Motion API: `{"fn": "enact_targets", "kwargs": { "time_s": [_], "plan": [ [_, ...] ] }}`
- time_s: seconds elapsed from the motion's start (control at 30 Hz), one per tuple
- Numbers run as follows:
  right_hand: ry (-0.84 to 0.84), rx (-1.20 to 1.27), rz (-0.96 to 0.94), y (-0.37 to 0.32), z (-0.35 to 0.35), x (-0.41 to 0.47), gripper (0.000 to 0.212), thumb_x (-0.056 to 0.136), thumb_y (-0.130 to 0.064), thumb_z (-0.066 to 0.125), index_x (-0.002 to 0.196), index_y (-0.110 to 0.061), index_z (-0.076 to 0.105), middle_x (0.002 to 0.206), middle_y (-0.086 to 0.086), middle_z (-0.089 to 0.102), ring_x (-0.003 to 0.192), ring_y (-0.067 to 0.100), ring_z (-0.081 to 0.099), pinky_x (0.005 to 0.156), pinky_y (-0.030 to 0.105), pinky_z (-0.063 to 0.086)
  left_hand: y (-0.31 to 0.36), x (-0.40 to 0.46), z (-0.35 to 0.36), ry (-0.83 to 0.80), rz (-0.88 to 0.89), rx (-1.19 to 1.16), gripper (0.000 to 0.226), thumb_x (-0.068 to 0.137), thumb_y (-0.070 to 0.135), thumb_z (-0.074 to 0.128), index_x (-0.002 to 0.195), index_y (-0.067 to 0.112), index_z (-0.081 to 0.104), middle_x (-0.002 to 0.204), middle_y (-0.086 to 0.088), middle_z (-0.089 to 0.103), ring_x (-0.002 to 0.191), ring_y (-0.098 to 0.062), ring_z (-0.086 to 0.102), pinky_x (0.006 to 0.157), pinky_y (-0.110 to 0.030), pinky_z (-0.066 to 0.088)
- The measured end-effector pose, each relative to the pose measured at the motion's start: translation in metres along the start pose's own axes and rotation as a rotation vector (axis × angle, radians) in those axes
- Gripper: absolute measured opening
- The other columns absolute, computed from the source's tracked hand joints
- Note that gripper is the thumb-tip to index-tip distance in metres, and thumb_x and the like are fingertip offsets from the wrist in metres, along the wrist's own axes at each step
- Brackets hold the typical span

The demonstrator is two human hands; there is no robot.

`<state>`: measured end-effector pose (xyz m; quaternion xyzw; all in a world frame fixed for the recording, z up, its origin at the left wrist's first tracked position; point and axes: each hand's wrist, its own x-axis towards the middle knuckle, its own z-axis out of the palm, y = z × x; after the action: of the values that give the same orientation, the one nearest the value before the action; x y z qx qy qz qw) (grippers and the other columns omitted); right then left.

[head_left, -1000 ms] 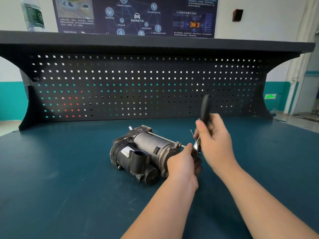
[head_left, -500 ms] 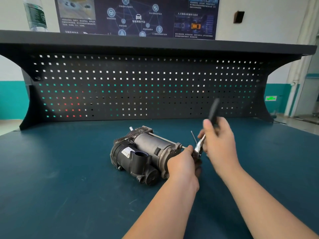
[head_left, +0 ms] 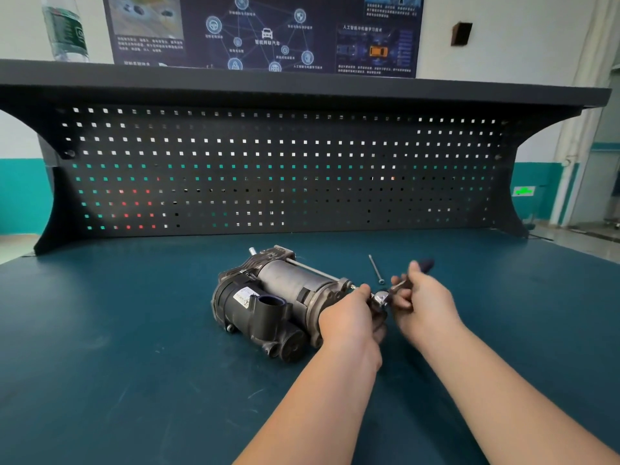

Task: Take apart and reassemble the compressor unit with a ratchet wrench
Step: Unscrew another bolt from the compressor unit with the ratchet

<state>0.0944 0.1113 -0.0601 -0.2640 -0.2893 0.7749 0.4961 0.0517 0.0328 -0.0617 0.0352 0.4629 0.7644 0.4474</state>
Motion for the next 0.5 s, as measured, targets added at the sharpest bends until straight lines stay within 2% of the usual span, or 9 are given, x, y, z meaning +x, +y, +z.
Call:
{"fn": "enact_targets", "kwargs": {
  "time_s": [0.07,0.13,0.2,0.23,0.3,0.33,0.43,0.47,0.5],
  "plan": [
    [-0.135,-0.313,-0.397,-0.004,0.005,-0.01,0.019,0.099,-0.025,0.049,0.082,-0.017,0.049,0.063,0.007,0.054,0.031,0.002,0.038,0.033,0.016,0.029,0.0,0.0,0.0,-0.013,-0.007,0.025,0.02,0.088,0.016,0.062,0.102,0.002,0.065,0.096,-0.016,0.068,0.073,-0.025,0.059,0.058,-0.027,0.049],
    [-0.32,-0.663,-0.776,-0.004,0.005,-0.021,0.011,0.094,-0.029,0.053,0.083,-0.028,0.052,0.061,-0.004,0.059,0.044,0.003,0.05,0.044,0.017,0.04,-0.001,0.0,0.0,-0.009,-0.017,0.034,0.023,0.087,0.018,0.064,0.103,0.002,0.067,0.102,-0.016,0.07,0.077,-0.026,0.062,0.065,-0.031,0.053],
    [-0.444,-0.818,-0.937,0.0,0.005,-0.028,0.004,0.09,-0.033,0.053,0.087,-0.031,0.051,0.063,-0.008,0.06,0.054,0.005,0.055,0.053,0.019,0.046,0.0,0.001,-0.001,-0.017,-0.024,0.023,0.02,0.088,0.016,0.062,0.102,0.003,0.069,0.101,-0.015,0.071,0.076,-0.025,0.063,0.066,-0.031,0.054],
    [-0.419,-0.834,-0.951,0.001,0.005,-0.029,0.005,0.091,-0.033,0.053,0.087,-0.031,0.051,0.062,-0.008,0.06,0.053,0.005,0.055,0.052,0.019,0.047,0.001,0.001,-0.001,-0.023,-0.026,0.016,0.016,0.088,0.014,0.061,0.099,0.004,0.069,0.095,-0.014,0.071,0.073,-0.024,0.062,0.065,-0.031,0.054],
    [-0.255,-0.723,-0.814,-0.001,0.007,-0.022,0.012,0.096,-0.03,0.051,0.084,-0.028,0.05,0.058,-0.004,0.058,0.043,0.004,0.049,0.041,0.018,0.04,0.002,0.003,-0.001,-0.029,-0.031,0.011,0.009,0.089,0.012,0.06,0.089,0.005,0.065,0.081,-0.012,0.067,0.062,-0.021,0.06,0.067,-0.033,0.054],
    [-0.158,-0.582,-0.638,-0.003,0.007,-0.015,0.016,0.098,-0.028,0.049,0.083,-0.023,0.048,0.058,0.0,0.056,0.036,0.004,0.044,0.035,0.017,0.034,0.001,0.003,-0.001,-0.027,-0.035,0.02,0.008,0.089,0.012,0.06,0.085,0.006,0.063,0.079,-0.011,0.065,0.059,-0.02,0.059,0.067,-0.033,0.052],
    [0.032,-0.065,0.034,-0.006,0.0,0.0,0.026,0.101,-0.02,0.043,0.077,-0.009,0.042,0.067,0.011,0.049,0.028,0.004,0.034,0.026,0.013,0.023,0.001,0.004,0.0,-0.026,-0.034,0.03,0.012,0.089,0.011,0.059,0.098,0.003,0.063,0.098,-0.015,0.067,0.072,-0.023,0.061,0.068,-0.033,0.049],
    [0.051,0.043,0.138,-0.004,-0.003,0.002,0.027,0.101,-0.018,0.042,0.076,-0.008,0.042,0.07,0.01,0.046,0.027,0.003,0.033,0.026,0.012,0.022,0.001,0.005,-0.001,-0.028,-0.035,0.024,0.018,0.089,0.01,0.059,0.105,0.002,0.063,0.104,-0.016,0.067,0.076,-0.024,0.062,0.069,-0.033,0.049],
    [0.05,0.083,0.158,-0.002,-0.003,0.002,0.028,0.101,-0.019,0.042,0.076,-0.008,0.041,0.07,0.009,0.045,0.025,0.002,0.031,0.025,0.012,0.021,0.001,0.005,-0.001,-0.028,-0.033,0.018,0.021,0.09,0.011,0.059,0.109,0.001,0.062,0.108,-0.018,0.067,0.077,-0.024,0.062,0.068,-0.033,0.049]
  ]
}}
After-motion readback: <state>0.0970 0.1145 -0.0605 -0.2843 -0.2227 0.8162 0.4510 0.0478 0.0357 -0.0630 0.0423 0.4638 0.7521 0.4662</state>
